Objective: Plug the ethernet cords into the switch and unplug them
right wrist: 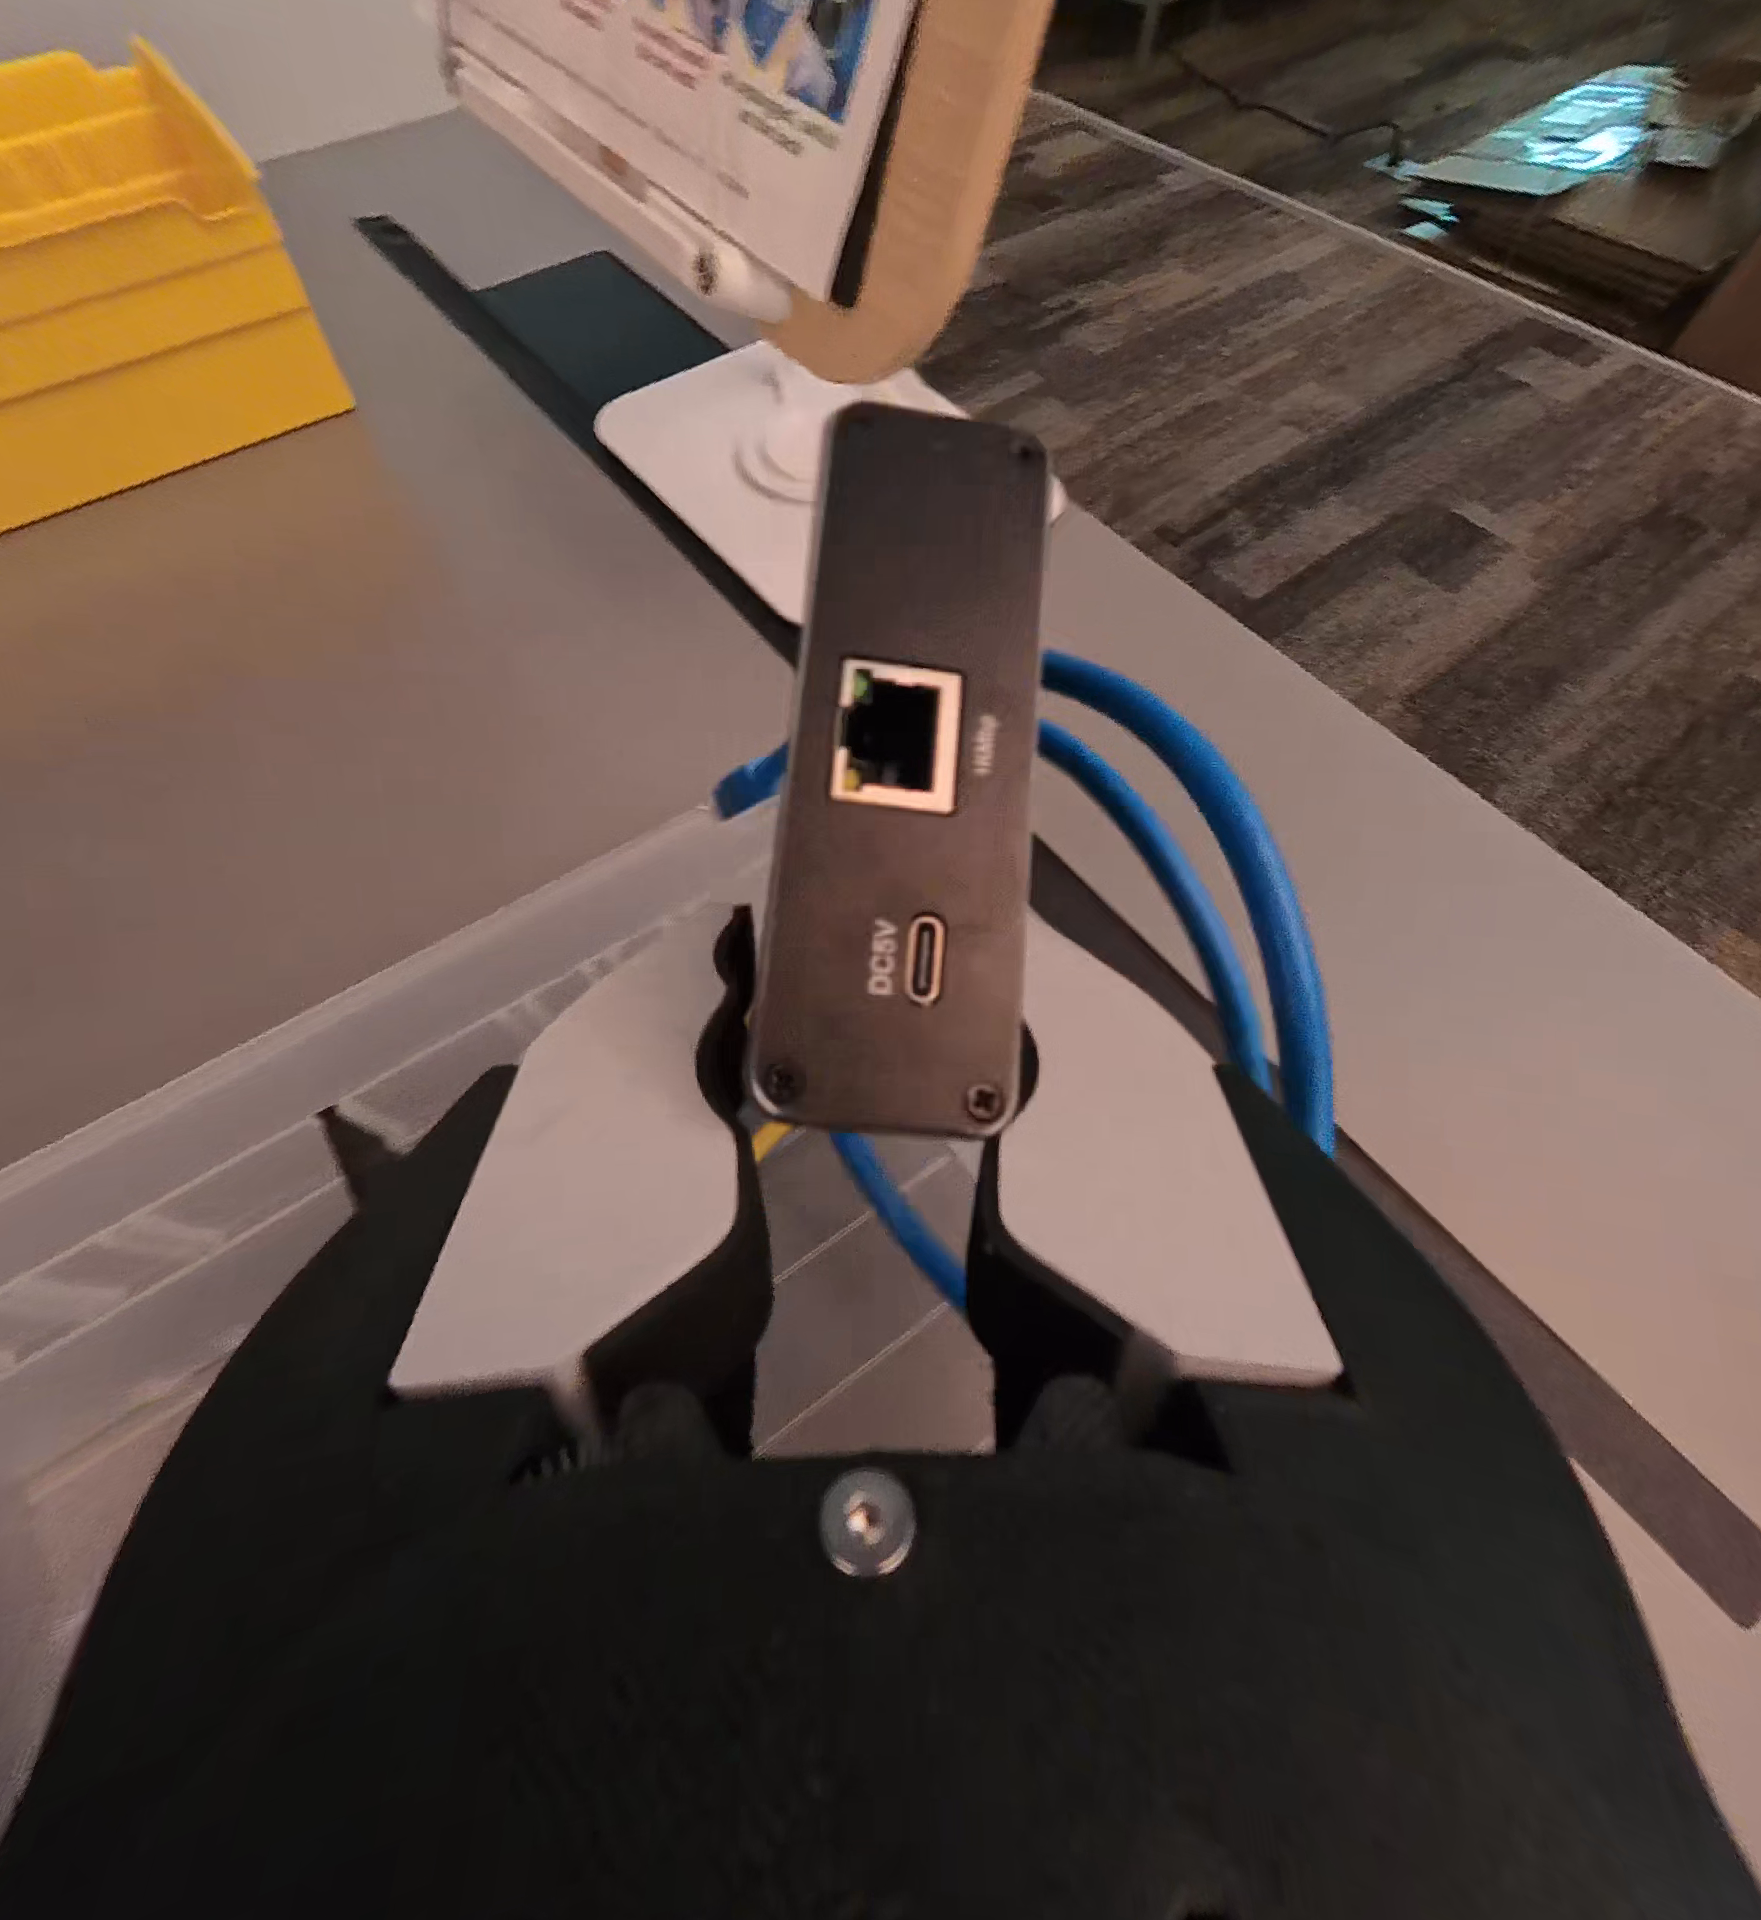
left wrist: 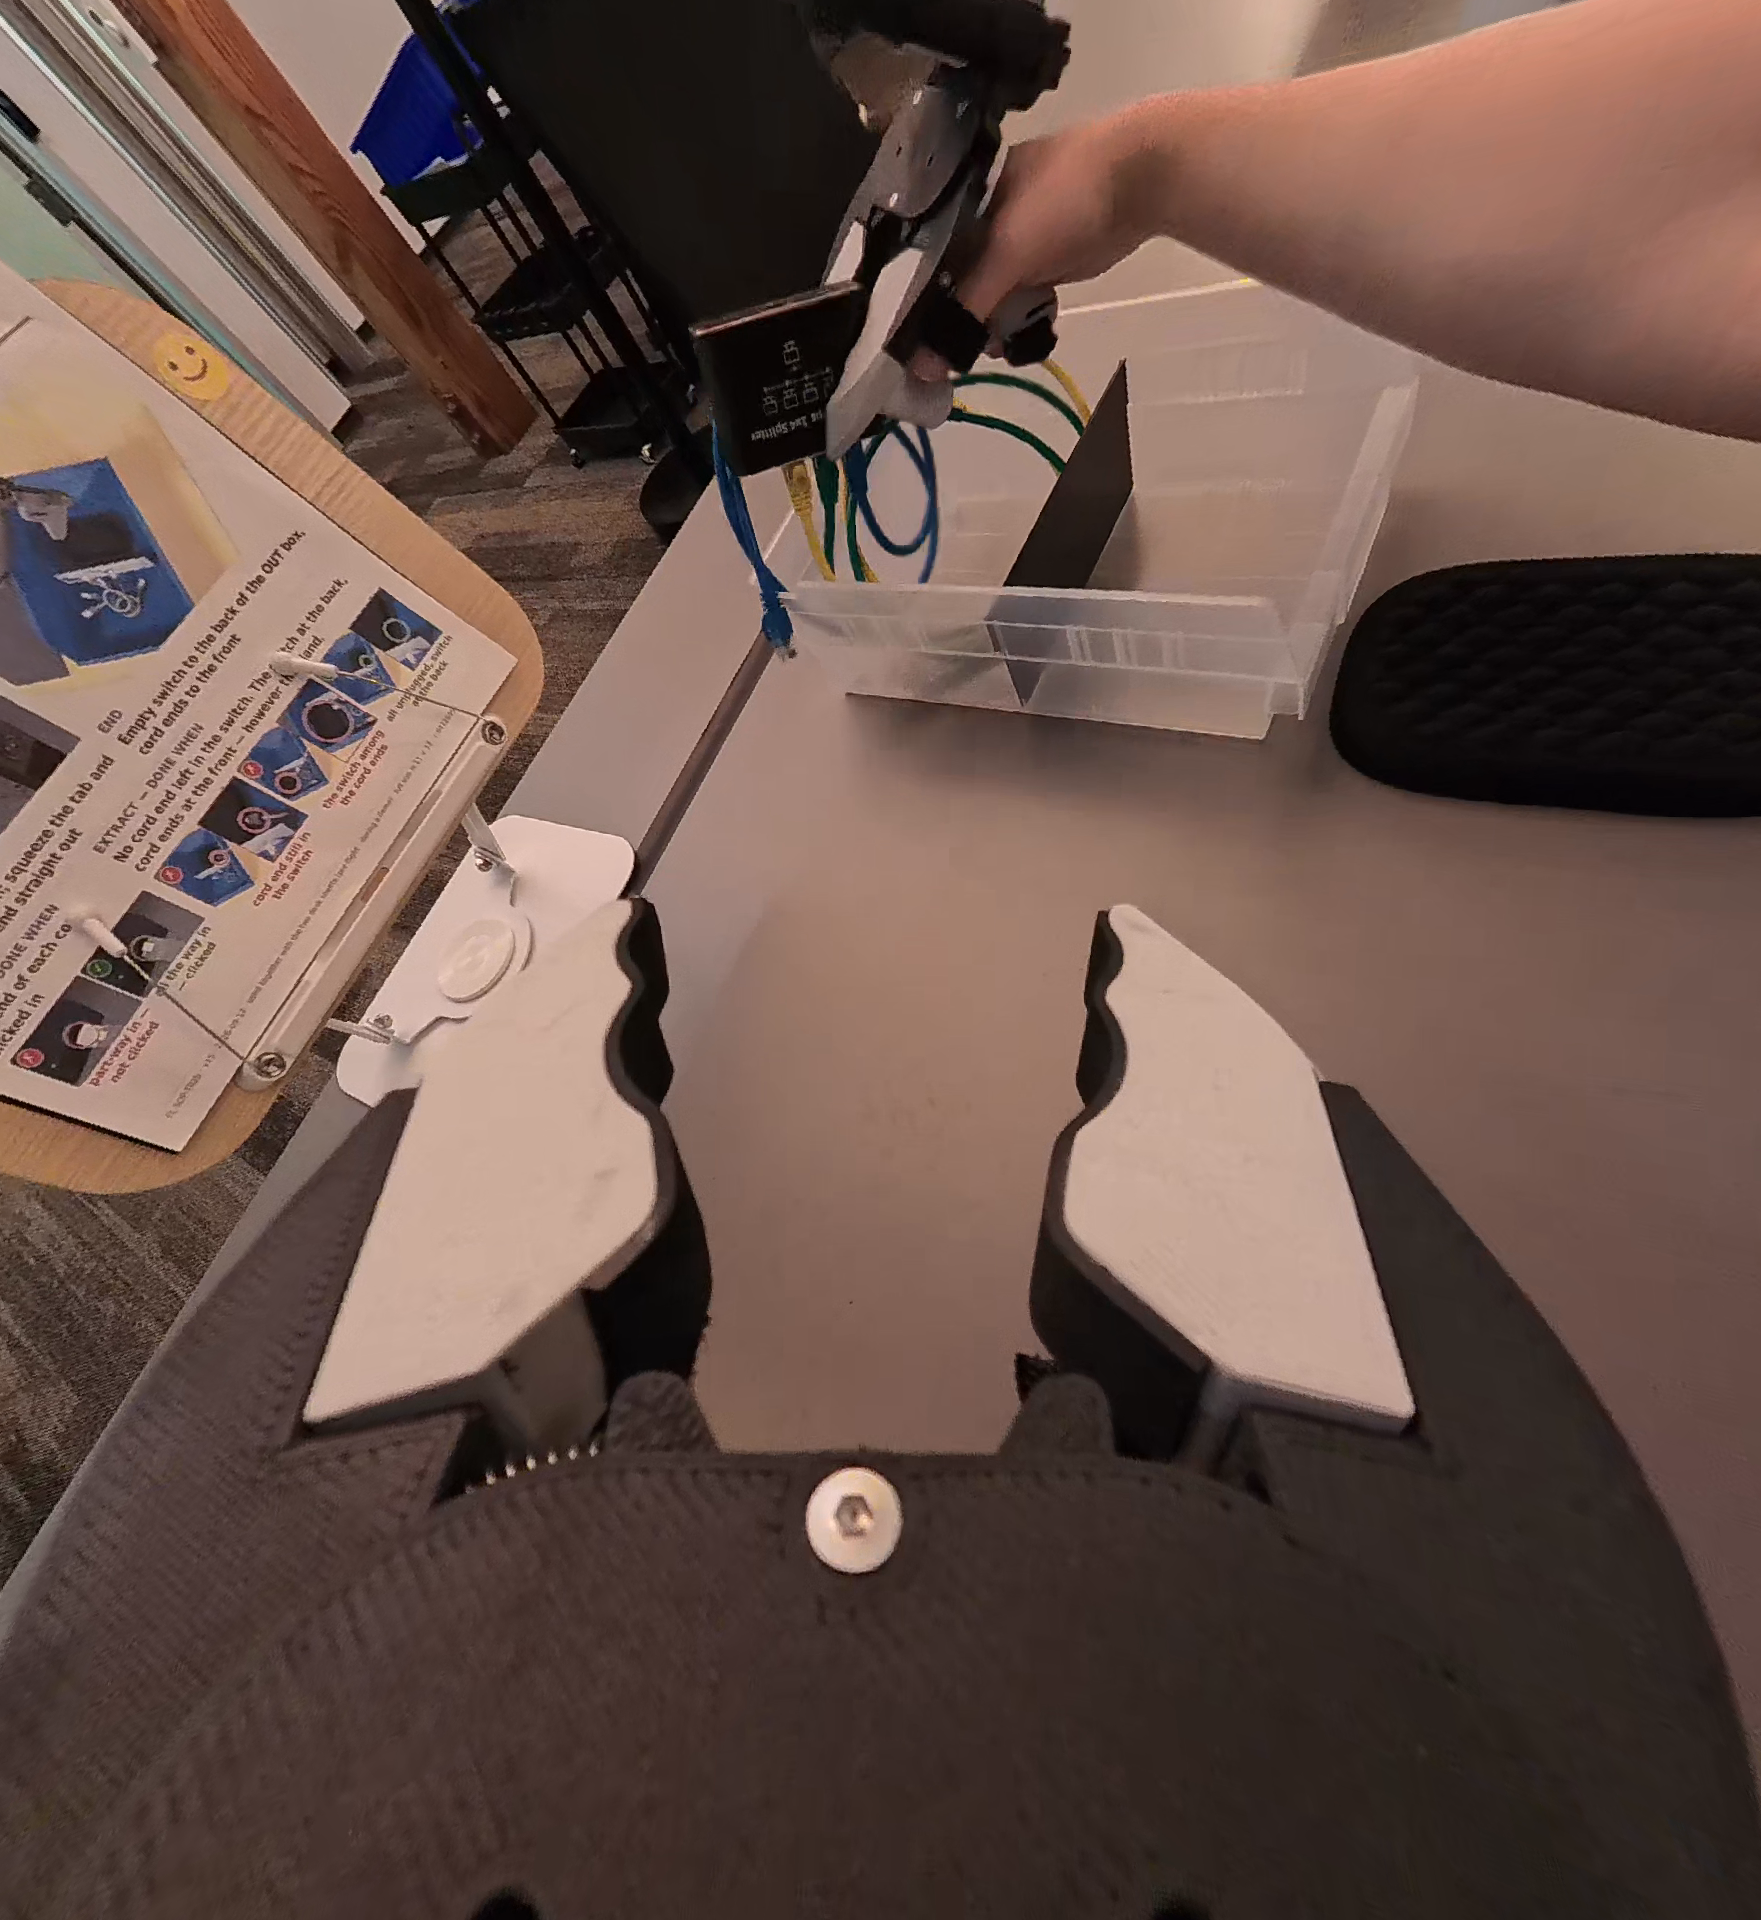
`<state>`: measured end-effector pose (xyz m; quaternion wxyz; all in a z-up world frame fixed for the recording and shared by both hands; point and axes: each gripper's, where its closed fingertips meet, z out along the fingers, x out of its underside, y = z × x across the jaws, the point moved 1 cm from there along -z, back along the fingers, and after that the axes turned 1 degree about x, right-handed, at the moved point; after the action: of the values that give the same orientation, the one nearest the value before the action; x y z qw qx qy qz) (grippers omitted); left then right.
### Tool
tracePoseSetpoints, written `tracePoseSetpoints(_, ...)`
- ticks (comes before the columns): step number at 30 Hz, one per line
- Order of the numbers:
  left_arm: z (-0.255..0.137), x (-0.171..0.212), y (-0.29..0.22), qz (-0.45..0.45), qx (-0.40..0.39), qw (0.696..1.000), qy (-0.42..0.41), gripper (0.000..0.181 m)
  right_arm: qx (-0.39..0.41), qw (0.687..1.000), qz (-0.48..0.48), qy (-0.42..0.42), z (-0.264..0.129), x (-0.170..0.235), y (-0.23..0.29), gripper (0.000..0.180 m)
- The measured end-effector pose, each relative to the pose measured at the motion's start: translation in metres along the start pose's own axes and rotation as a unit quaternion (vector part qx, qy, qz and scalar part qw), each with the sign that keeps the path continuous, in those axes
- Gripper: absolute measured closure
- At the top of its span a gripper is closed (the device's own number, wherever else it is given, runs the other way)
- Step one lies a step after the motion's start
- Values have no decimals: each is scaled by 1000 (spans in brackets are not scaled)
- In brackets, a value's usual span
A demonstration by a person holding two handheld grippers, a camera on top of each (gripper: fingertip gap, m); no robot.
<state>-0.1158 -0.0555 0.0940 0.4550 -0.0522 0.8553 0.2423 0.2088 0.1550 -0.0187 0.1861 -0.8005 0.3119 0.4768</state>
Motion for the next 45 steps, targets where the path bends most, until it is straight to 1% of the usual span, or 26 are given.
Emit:
tracePoseSetpoints(2,-1,1,1,-1,-1,1000,0,103,29,1000,0,-6,0,1,-8,132)
tracePoseSetpoints(5,-3,1,3,-5,-1,1000,-4,103,39,998,-21,-35,-9,-4,-8,130)
tracePoseSetpoints(7,-4,1,4,-8,-1,1000,-7,103,55,996,-29,-65,-22,-11,-11,129)
tracePoseSetpoints(10,-5,1,6,-11,-2,1000,-8,103,83,991,-16,-101,-48,-17,-20,130)
tracePoseSetpoints(13,-5,1,7,-11,-3,1000,-8,103,125,988,5,-89,-67,-4,-33,129)
tracePoseSetpoints(16,-4,2,8,-12,-5,1000,-4,103,152,984,56,-78,-82,13,-36,121)
tracePoseSetpoints(19,-6,6,16,-18,-23,1000,5,103,195,972,98,-89,-110,29,-28,121)
tracePoseSetpoints(21,-9,14,30,-45,-51,998,20,102,242,954,139,-109,-133,39,-23,121)
tracePoseSetpoints(23,-14,30,51,-82,-97,991,51,100,266,937,191,-122,-150,47,-15,122)
tracePoseSetpoints(24,-18,43,64,-101,-126,984,74,99,271,931,220,-109,-155,54,-13,122)
tracePoseSetpoints(25,-25,58,78,-121,-156,975,102,97,261,929,252,-64,-155,64,-8,120)
tracePoseSetpoints(26,-34,76,91,-145,-186,963,131,94,251,926,282,5,-154,79,-1,121)
tracePoseSetpoints(28,-58,118,116,-210,-242,930,183,92,237,919,292,116,-154,106,16,123)
tracePoseSetpoints(30,-90,164,138,-277,-297,885,228,91,218,918,278,182,-151,129,30,123)
tracePoseSetpoints(33,-144,234,155,-348,-379,804,299,91,184,897,310,255,-146,159,43,123)
tracePoseSetpoints(34,-156,253,154,-375,-384,785,310,90,170,893,319,268,-143,167,46,125)
tracePoseSetpoints(36,-167,286,146,-438,-368,757,316,87,159,878,336,302,-142,181,49,130)
tracePoseSetpoints(37,-171,301,142,-466,-362,743,316,86,143,876,350,301,-139,181,52,134)
tracePoseSetpoints(38,-175,315,138,-492,-357,727,319,86,130,875,362,295,-137,178,55,145)
tracePoseSetpoints(40,-178,341,130,-541,-344,696,324,86,114,870,373,302,-135,177,60,160)
tracePoseSetpoints(41,-177,351,124,-561,-330,685,327,86,113,868,370,313,-134,178,62,165)
tracePoseSetpoints(43,-177,370,112,-594,-312,658,343,87,128,866,352,331,-135,179,62,167)
tracePoseSetpoints(44,-178,377,108,-603,-304,649,349,90,134,865,345,339,-136,180,63,169)
tracePoseSetpoints(45,-177,381,106,-608,-299,648,348,96,136,864,340,346,-136,180,64,170)
